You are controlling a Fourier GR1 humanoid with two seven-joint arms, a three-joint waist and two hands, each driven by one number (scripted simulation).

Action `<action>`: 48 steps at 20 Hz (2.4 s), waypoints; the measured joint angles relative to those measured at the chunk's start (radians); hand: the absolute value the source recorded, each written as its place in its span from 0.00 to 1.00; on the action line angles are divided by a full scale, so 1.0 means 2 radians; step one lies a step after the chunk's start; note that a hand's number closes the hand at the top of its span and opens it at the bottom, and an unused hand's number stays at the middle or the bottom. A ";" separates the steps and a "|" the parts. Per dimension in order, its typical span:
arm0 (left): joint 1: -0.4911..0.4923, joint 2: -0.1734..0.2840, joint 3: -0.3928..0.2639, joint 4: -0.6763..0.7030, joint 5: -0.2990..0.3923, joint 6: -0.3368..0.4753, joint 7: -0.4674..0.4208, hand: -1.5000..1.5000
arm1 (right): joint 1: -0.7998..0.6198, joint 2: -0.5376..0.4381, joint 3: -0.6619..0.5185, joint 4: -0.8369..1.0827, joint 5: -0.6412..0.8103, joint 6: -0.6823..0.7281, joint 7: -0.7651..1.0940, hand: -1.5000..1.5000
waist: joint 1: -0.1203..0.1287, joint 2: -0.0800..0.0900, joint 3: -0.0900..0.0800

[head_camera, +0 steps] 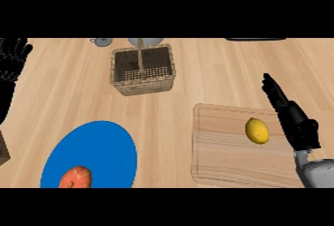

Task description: Pick the lemon from the cutting board and place it in the basket

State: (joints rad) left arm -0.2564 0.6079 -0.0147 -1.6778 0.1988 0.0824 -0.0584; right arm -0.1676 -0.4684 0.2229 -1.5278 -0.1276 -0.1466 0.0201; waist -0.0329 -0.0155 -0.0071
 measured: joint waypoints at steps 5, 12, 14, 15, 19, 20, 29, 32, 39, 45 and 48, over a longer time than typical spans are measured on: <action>0.022 -0.024 -0.018 0.044 -0.008 0.014 0.034 0.50 | 0.012 0.024 -0.054 0.018 -0.097 0.066 -0.092 1.00 | 0.005 0.011 0.006; 0.056 -0.064 -0.049 0.103 -0.010 0.032 0.094 0.50 | 0.017 0.071 -0.092 -0.015 -0.158 0.170 -0.299 0.00 | 0.000 0.012 0.008; 0.055 -0.078 -0.060 0.114 -0.020 0.041 0.103 0.50 | 0.045 0.083 -0.101 -0.016 -0.142 0.165 -0.348 0.00 | 0.002 0.011 0.006; 0.052 -0.080 -0.062 0.120 -0.023 0.041 0.108 0.50 | 0.058 0.082 -0.106 -0.027 -0.132 0.153 -0.354 0.00 | 0.002 0.010 0.006; 0.048 -0.089 -0.067 0.128 -0.032 0.051 0.121 0.50 | 0.084 0.036 -0.137 -0.025 -0.071 0.103 -0.335 0.00 | 0.002 0.008 0.004; 0.047 -0.089 -0.067 0.128 -0.031 0.050 0.123 0.50 | 0.091 0.015 -0.147 -0.023 -0.054 0.096 -0.327 0.00 | 0.001 0.008 0.003; 0.037 -0.091 -0.062 0.142 -0.032 0.047 0.129 0.50 | 0.161 -0.193 -0.175 -0.041 0.041 0.177 -0.248 0.00 | 0.001 0.007 0.002; 0.033 -0.092 -0.061 0.143 -0.035 0.043 0.133 0.50 | 0.184 -0.235 -0.183 -0.064 0.035 0.229 -0.232 0.00 | 0.004 0.006 0.002; 0.034 -0.109 -0.054 0.142 -0.051 0.033 0.131 0.50 | 0.203 -0.241 -0.220 -0.084 0.036 0.305 -0.211 0.00 | 0.011 0.007 0.003; 0.016 -0.132 -0.049 0.155 -0.073 0.031 0.140 0.50 | 0.200 -0.194 -0.246 -0.079 0.067 0.314 -0.204 0.00 | 0.013 0.007 0.003; 0.018 -0.140 -0.043 0.161 -0.080 0.026 0.131 0.50 | 0.195 -0.169 -0.256 -0.079 0.086 0.308 -0.202 0.00 | 0.013 0.007 0.003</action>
State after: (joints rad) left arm -0.2212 0.3275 -0.1015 -1.3551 0.0391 0.1347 0.2046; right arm 0.2229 -0.8065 -0.2893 -1.6854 0.0444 0.4700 -0.3838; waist -0.0059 -0.0009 -0.0003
